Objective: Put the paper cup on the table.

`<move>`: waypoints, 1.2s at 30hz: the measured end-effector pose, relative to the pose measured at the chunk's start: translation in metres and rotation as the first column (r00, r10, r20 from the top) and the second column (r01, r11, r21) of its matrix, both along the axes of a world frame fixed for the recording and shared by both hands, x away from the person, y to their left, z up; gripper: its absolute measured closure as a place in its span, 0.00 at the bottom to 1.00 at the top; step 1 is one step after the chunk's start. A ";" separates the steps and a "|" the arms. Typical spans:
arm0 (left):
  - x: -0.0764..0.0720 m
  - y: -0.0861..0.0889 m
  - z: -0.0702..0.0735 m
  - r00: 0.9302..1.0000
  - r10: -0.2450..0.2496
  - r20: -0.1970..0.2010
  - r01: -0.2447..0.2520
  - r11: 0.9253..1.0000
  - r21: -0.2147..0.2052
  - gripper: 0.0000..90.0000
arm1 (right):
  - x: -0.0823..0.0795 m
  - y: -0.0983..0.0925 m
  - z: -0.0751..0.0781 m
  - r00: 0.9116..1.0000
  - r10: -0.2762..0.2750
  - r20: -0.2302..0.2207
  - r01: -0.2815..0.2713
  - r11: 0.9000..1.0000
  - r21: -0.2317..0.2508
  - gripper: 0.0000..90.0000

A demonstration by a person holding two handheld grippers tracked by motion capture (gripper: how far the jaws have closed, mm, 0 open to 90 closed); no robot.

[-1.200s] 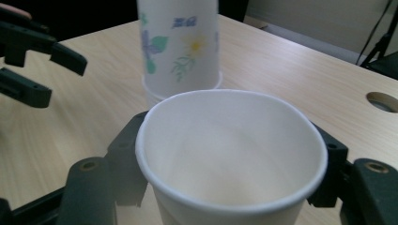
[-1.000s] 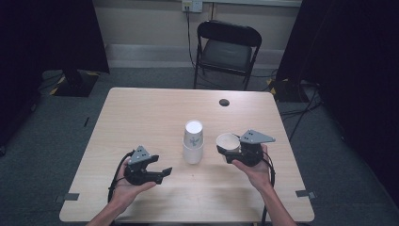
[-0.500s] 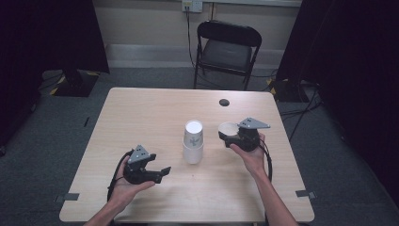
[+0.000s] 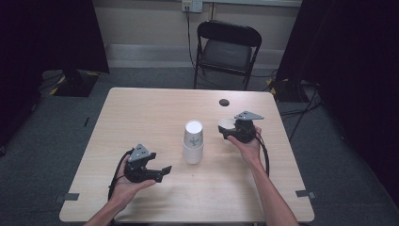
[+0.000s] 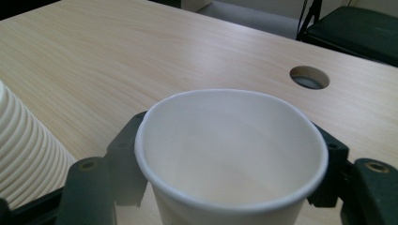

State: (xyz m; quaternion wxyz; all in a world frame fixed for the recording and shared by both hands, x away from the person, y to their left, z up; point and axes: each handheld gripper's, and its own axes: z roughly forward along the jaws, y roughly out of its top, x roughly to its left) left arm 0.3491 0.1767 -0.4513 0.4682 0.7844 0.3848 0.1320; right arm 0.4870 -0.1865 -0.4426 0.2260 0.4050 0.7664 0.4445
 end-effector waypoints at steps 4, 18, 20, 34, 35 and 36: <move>0.002 -0.002 -0.003 1.000 -0.005 -0.017 0.005 1.000 0.003 0.19 | 0.002 0.002 -0.006 1.000 -0.007 -0.004 0.007 1.000 0.000 0.34; 0.001 -0.003 -0.003 1.000 -0.017 -0.014 0.017 1.000 0.017 0.20 | 0.000 0.002 -0.019 1.000 -0.009 0.009 0.009 1.000 -0.005 0.34; 0.000 -0.002 -0.003 1.000 -0.017 -0.014 0.017 1.000 0.007 0.20 | -0.001 0.001 -0.022 1.000 -0.014 0.007 0.014 1.000 0.001 0.34; 0.000 0.004 -0.004 1.000 0.014 -0.027 -0.014 1.000 -0.002 0.21 | -0.021 -0.008 -0.027 1.000 -0.006 -0.019 0.006 1.000 0.001 0.30; 0.000 0.004 -0.004 1.000 0.015 -0.026 -0.015 1.000 -0.001 0.21 | -0.022 -0.009 -0.027 1.000 -0.003 -0.022 0.003 1.000 -0.003 0.30; 0.000 0.004 -0.004 1.000 0.016 -0.026 -0.016 1.000 -0.003 0.21 | -0.023 -0.010 -0.027 1.000 -0.003 -0.025 0.003 1.000 -0.003 0.30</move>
